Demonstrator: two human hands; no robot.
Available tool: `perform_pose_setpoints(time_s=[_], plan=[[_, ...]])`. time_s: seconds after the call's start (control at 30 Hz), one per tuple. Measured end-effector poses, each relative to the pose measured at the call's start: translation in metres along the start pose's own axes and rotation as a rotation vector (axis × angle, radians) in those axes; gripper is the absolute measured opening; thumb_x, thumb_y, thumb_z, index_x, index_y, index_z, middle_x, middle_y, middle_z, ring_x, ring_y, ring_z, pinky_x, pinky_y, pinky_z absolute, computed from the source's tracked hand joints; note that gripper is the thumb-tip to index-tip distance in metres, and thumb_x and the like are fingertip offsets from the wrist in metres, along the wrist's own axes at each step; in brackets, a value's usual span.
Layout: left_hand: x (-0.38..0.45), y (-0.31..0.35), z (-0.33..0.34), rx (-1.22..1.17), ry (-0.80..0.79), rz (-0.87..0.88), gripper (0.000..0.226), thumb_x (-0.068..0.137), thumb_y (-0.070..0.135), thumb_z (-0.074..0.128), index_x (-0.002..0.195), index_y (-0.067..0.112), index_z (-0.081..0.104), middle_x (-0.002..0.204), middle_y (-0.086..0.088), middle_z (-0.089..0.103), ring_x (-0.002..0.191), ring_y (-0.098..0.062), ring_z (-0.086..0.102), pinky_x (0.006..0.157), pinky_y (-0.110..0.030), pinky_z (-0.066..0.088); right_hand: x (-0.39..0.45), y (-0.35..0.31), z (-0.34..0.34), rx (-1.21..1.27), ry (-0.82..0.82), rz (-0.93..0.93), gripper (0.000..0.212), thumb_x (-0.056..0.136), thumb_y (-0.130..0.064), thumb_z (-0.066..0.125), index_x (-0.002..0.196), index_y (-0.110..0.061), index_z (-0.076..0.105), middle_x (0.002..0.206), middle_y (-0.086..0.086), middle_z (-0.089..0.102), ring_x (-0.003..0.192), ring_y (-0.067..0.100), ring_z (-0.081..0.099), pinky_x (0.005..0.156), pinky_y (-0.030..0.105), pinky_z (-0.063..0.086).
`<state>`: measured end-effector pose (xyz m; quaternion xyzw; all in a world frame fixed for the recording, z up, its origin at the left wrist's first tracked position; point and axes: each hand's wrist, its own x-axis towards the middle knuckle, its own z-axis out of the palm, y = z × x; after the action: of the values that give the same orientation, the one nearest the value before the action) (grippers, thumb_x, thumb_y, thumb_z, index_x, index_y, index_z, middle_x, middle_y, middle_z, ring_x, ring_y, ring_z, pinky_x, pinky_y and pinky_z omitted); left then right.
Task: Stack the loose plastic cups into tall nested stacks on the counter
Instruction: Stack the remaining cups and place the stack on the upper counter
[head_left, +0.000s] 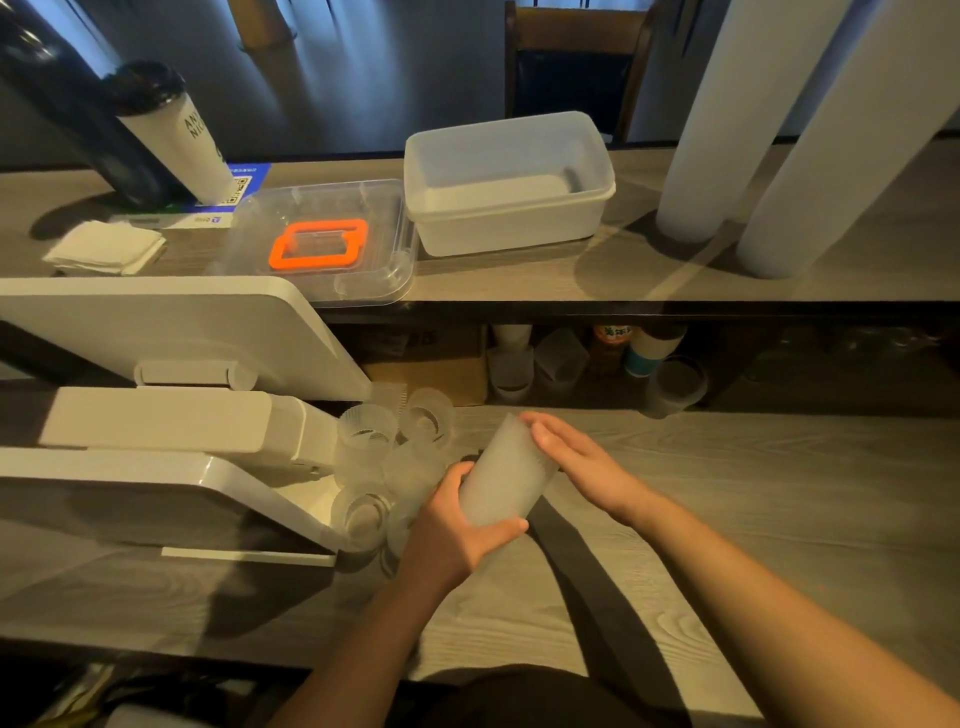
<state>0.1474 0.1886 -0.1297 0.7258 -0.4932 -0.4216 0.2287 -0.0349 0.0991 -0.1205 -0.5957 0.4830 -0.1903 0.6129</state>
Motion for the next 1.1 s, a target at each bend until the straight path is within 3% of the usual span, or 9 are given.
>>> perform_pose_setpoints(time_s=[0.1, 0.2, 0.3, 0.4, 0.53, 0.6, 0.73, 0.93, 1.1], plan=[[0.002, -0.002, -0.001, -0.067, -0.024, -0.041, 0.088, 0.072, 0.047, 0.085, 0.144, 0.030, 0.037, 0.127, 0.009, 0.049, 0.109, -0.009, 0.052, 0.077, -0.020, 0.046, 0.006, -0.001, 0.001, 0.033, -0.001, 0.018, 0.059, 0.095, -0.063, 0.035, 0.145, -0.034, 0.046, 0.128, -0.028, 0.049, 0.119, -0.008, 0.047, 0.098, 0.020, 0.038], [0.006, -0.003, -0.001, -0.164, -0.019, -0.097, 0.086, 0.072, 0.047, 0.085, 0.143, 0.029, 0.040, 0.128, 0.006, 0.053, 0.110, -0.012, 0.054, 0.087, -0.030, 0.050, 0.019, 0.001, -0.001, 0.089, 0.095, 0.052, 0.064, 0.094, -0.067, 0.033, 0.143, -0.030, 0.051, 0.129, -0.017, 0.055, 0.118, -0.001, 0.051, 0.102, 0.027, 0.039], [0.011, -0.004, -0.003, -0.269, 0.029, -0.137, 0.092, 0.061, 0.055, 0.085, 0.139, 0.025, 0.046, 0.125, 0.004, 0.057, 0.106, -0.011, 0.058, 0.083, -0.030, 0.054, 0.043, 0.006, -0.004, 0.064, 0.274, 0.091, 0.057, 0.097, -0.061, 0.043, 0.132, -0.019, 0.058, 0.121, -0.005, 0.062, 0.120, 0.014, 0.056, 0.094, 0.026, 0.044], [0.015, -0.008, -0.005, -0.325, 0.051, -0.165, 0.080, 0.071, 0.048, 0.085, 0.136, 0.026, 0.044, 0.128, 0.004, 0.057, 0.106, -0.010, 0.058, 0.076, -0.023, 0.051, 0.066, 0.005, -0.005, -0.017, 0.379, 0.127, 0.063, 0.096, -0.054, 0.056, 0.143, -0.014, 0.048, 0.138, 0.005, 0.057, 0.123, 0.017, 0.054, 0.097, 0.028, 0.043], [0.018, -0.013, -0.010, -0.344, 0.053, -0.216, 0.104, 0.060, 0.062, 0.083, 0.145, 0.026, 0.037, 0.133, 0.005, 0.053, 0.116, -0.016, 0.056, 0.094, -0.039, 0.054, 0.098, 0.002, 0.000, -0.055, 0.433, 0.192, 0.072, 0.090, -0.053, 0.067, 0.142, -0.008, 0.046, 0.142, 0.010, 0.054, 0.130, 0.028, 0.051, 0.095, 0.032, 0.043], [0.017, -0.015, -0.014, -0.367, 0.040, -0.221, 0.104, 0.054, 0.064, 0.080, 0.142, 0.029, 0.038, 0.133, 0.005, 0.054, 0.115, -0.015, 0.057, 0.097, -0.044, 0.054, 0.117, 0.007, 0.003, -0.100, 0.450, 0.281, 0.074, 0.086, -0.058, 0.069, 0.137, -0.008, 0.051, 0.135, 0.011, 0.056, 0.124, 0.030, 0.055, 0.096, 0.038, 0.048], [0.019, -0.021, -0.019, -0.421, 0.035, -0.236, 0.109, 0.050, 0.065, 0.081, 0.144, 0.029, 0.038, 0.134, 0.005, 0.054, 0.117, -0.016, 0.057, 0.097, -0.046, 0.054, 0.149, 0.021, 0.010, -0.165, 0.462, 0.331, 0.055, 0.083, -0.061, 0.069, 0.102, -0.009, 0.067, 0.102, 0.009, 0.067, 0.098, 0.027, 0.066, 0.083, 0.041, 0.057], [0.025, -0.022, -0.022, -0.493, 0.019, -0.253, 0.097, 0.062, 0.047, 0.088, 0.144, 0.031, 0.039, 0.131, 0.005, 0.056, 0.115, -0.014, 0.059, 0.097, -0.047, 0.054, 0.164, 0.020, 0.018, -0.313, 0.414, 0.394, 0.042, 0.095, -0.048, 0.061, 0.072, -0.013, 0.057, 0.070, 0.004, 0.056, 0.076, 0.021, 0.061, 0.071, 0.034, 0.048], [0.030, -0.025, -0.026, -0.522, 0.008, -0.243, 0.075, 0.076, 0.027, 0.084, 0.135, 0.034, 0.039, 0.127, 0.006, 0.056, 0.114, -0.014, 0.058, 0.097, -0.044, 0.054, 0.175, 0.016, 0.023, -0.400, 0.343, 0.428, 0.047, 0.099, -0.051, 0.053, 0.068, -0.016, 0.053, 0.073, 0.004, 0.055, 0.092, 0.027, 0.064, 0.096, 0.042, 0.050]])
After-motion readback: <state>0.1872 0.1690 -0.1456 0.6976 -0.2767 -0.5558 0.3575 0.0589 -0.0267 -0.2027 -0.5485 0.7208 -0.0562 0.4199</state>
